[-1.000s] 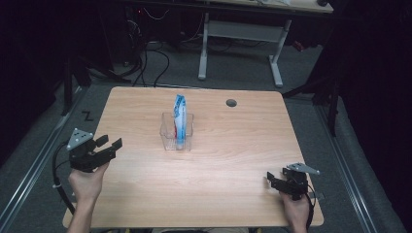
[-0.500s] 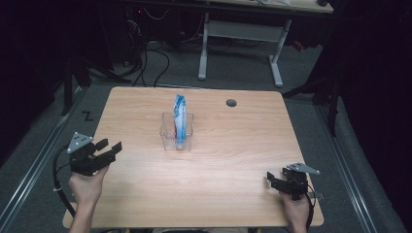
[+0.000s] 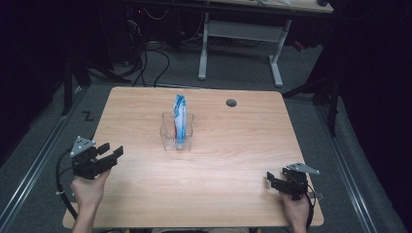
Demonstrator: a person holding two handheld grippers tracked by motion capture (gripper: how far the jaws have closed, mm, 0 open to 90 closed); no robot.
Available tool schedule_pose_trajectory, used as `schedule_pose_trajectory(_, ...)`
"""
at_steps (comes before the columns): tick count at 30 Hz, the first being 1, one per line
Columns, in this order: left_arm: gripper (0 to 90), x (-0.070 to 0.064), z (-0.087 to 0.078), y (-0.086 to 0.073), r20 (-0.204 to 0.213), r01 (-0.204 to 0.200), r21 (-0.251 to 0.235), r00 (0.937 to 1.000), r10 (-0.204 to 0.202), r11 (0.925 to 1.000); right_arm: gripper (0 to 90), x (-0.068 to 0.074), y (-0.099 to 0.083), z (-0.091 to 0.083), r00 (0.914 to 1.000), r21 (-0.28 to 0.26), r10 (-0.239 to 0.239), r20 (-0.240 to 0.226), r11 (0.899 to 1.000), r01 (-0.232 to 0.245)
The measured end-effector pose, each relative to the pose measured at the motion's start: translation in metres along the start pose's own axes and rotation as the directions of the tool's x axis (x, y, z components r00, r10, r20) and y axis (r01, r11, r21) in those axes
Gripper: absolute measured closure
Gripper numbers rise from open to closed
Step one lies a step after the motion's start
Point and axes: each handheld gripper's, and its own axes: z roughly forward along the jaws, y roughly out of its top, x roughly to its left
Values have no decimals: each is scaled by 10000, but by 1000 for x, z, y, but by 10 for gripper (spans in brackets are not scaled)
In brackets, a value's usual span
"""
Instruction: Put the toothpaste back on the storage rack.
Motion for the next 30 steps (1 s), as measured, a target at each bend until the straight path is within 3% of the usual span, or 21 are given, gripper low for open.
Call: schedule_pose_trajectory(30,438,-5,24,-26,68,-33,960,10000,27,9954,291,0,0,0,10000,25,-25,7,10000,25)
